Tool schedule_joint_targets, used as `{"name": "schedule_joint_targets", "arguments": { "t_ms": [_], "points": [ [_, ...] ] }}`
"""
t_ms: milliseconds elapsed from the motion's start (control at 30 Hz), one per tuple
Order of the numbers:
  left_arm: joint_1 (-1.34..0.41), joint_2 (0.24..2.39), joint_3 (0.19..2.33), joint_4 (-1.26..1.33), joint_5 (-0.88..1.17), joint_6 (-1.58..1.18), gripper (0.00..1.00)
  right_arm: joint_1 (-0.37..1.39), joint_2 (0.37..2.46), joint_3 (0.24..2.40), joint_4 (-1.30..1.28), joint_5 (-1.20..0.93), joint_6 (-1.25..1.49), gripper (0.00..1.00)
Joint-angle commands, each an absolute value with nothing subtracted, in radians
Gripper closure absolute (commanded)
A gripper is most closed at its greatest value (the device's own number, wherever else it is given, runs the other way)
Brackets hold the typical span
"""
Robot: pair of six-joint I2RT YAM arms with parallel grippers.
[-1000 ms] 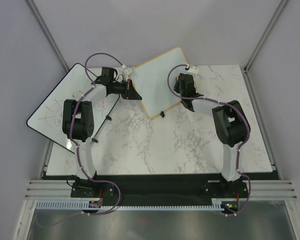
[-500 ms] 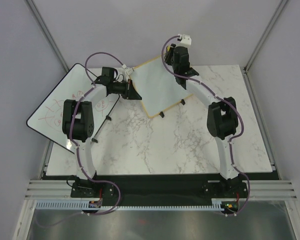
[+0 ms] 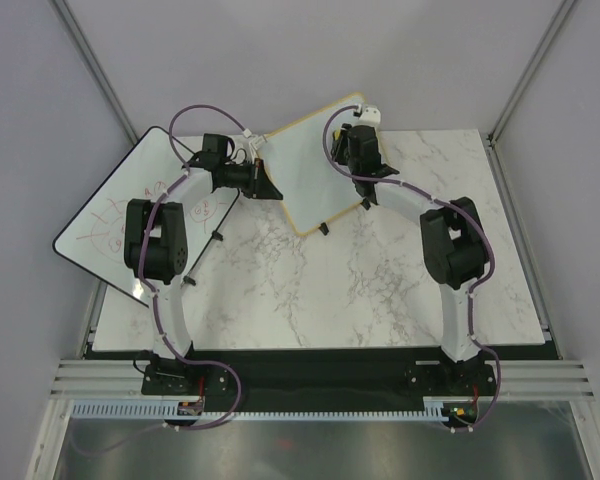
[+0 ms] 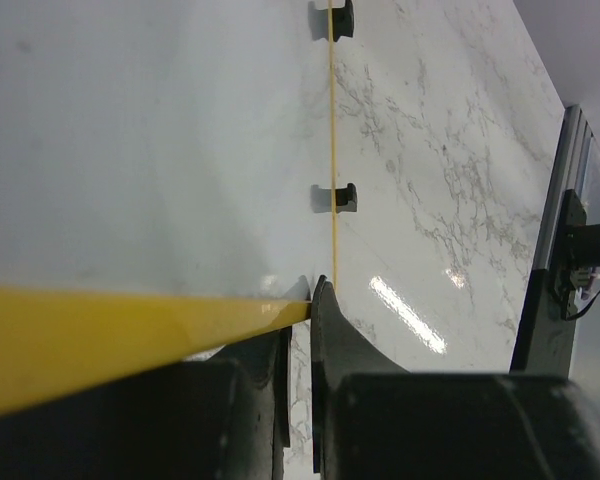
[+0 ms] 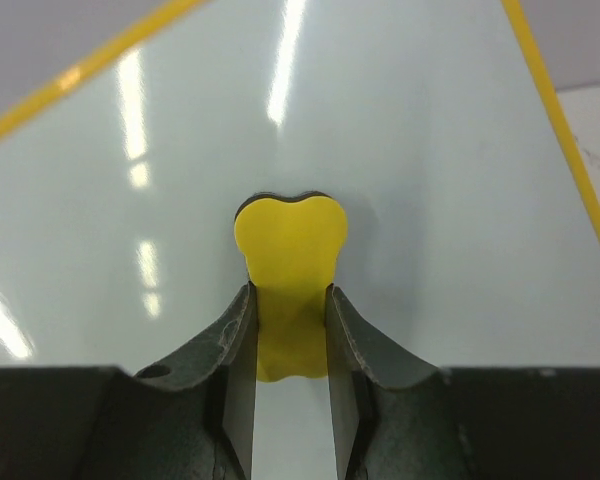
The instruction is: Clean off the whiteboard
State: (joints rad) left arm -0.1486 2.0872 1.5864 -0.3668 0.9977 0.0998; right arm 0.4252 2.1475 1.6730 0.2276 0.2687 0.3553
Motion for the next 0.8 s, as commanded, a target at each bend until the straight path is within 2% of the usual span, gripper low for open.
{"name": "schedule_joint_targets", "arguments": {
  "t_ms": [0, 233, 467, 633, 767],
  "points": [
    [-0.169, 2.054, 1.597, -0.324, 0.948, 0.252, 0.98, 0.457, 2.103, 1.493, 0.233, 0.244, 0.399, 1.00],
    [-0.169, 2.054, 1.588, -0.325, 0.948, 0.255, 0.98, 0.460, 2.027, 1.212, 0.275, 0.233, 0.466, 1.00],
    [-0.169, 2.048, 1.580, -0.324, 0.920, 0.239, 0.98, 0.402, 1.852, 1.189, 0.192, 0.299, 0.445, 1.00],
    [-0.167, 2.040, 1.571, -0.325, 0.913, 0.242, 0.98, 0.275, 1.825, 1.316, -0.145, 0.281, 0.385, 1.00],
    [-0.169, 2.042, 1.572, -0.331, 0.899, 0.250, 0.98, 0.177, 1.784, 1.235, -0.199, 0.288, 0.415, 1.00]
  ]
}}
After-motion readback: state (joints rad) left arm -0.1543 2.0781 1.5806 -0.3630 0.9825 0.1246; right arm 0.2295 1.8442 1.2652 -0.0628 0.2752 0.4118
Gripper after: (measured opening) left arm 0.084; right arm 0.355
